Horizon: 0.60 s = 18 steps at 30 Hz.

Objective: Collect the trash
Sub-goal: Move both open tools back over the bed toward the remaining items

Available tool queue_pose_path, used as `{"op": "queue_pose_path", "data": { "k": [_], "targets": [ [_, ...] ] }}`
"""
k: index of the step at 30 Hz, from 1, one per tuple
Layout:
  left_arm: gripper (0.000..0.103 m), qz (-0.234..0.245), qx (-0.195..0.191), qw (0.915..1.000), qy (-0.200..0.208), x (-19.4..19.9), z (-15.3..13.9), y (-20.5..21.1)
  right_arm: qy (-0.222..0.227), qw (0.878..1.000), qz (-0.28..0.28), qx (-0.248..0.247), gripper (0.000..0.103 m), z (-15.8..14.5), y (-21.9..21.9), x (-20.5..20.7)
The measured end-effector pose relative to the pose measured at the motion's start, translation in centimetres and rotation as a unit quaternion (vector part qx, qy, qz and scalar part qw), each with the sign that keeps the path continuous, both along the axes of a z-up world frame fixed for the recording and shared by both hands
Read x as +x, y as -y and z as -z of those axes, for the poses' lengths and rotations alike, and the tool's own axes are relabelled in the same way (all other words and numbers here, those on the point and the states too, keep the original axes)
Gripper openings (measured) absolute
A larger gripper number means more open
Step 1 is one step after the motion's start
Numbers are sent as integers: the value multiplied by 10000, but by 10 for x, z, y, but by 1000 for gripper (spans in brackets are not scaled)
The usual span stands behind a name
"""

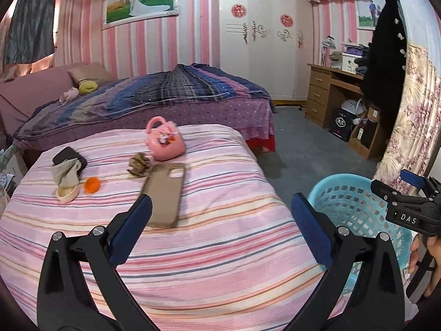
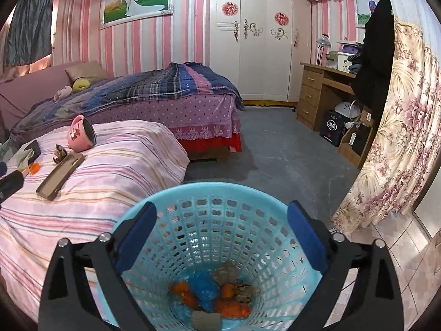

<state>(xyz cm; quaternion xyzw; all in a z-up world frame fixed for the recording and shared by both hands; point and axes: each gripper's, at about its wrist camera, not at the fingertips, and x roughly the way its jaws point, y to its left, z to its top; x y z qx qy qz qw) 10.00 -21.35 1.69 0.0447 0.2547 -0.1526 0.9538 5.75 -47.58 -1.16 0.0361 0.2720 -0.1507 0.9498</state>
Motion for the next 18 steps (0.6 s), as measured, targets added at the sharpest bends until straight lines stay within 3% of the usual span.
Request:
{"op": "queue_pose_path", "data": {
  "k": [18],
  "targets": [
    [97,-618,24,9981,-17,29,7,-93,-129,9986,-480,-204,98,-2,-71,45]
  ]
}}
